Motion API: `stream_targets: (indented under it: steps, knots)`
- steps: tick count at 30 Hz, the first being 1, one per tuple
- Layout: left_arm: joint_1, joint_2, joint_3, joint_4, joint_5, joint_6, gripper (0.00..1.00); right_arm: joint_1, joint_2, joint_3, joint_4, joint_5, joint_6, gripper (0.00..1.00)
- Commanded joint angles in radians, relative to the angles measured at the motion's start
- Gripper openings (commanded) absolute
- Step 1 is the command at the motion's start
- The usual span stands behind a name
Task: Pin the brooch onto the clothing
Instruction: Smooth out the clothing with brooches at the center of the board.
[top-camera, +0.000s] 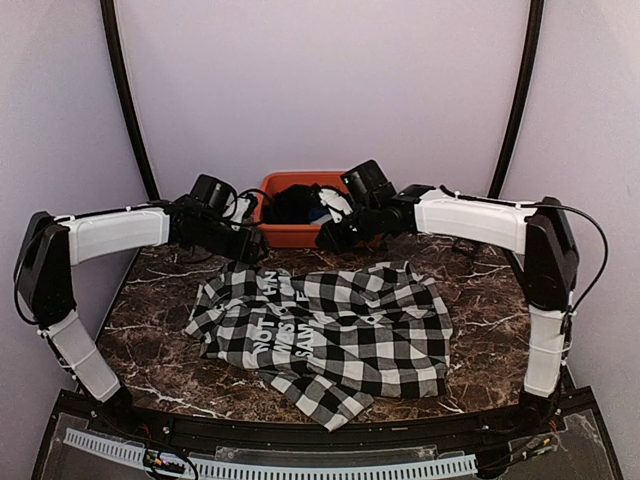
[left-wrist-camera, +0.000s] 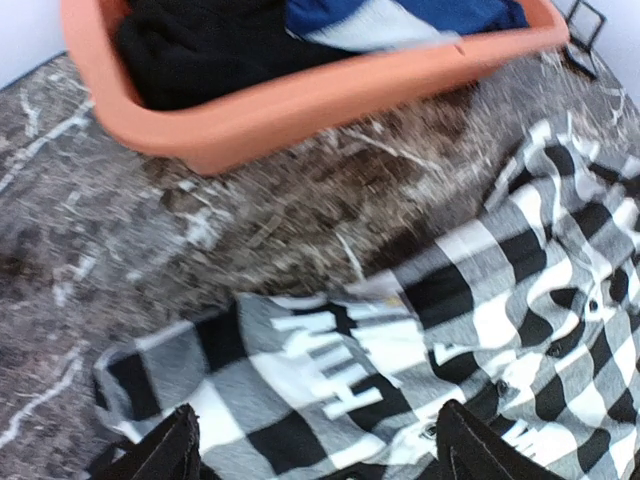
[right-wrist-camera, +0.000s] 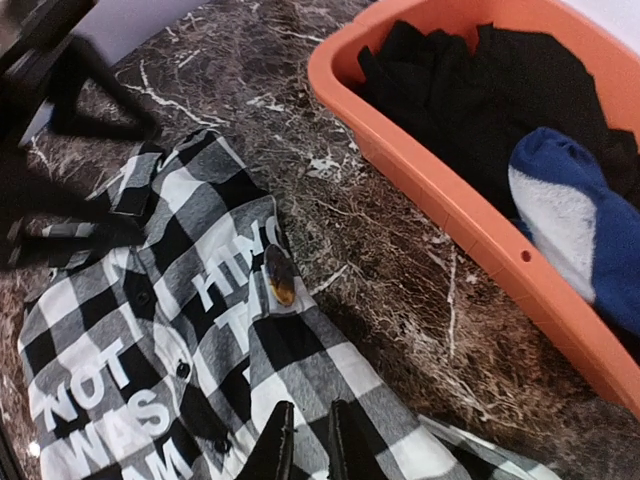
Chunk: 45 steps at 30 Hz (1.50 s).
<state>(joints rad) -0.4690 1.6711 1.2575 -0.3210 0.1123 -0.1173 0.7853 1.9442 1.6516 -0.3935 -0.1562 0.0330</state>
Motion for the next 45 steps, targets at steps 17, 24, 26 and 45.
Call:
stream_targets:
  steps: [17,24,26,45]
  knots:
    - [-0.150,0.008,-0.364,0.099,0.054,-0.157,0.72,-0.004,0.333,0.026,-0.118,-0.208,0.028,0.00]
    - [-0.151,-0.042,-0.418,0.064,0.069,-0.178,0.60,0.006,0.336,-0.015,-0.154,-0.288,0.011,0.00]
    - [-0.151,-0.067,-0.425,0.035,0.056,-0.174,0.57,0.008,0.336,-0.024,-0.178,-0.286,0.010,0.00]
    - [-0.132,-0.019,-0.138,0.070,-0.044,-0.187,0.65,0.024,0.092,-0.041,-0.236,-0.298,-0.004,0.11]
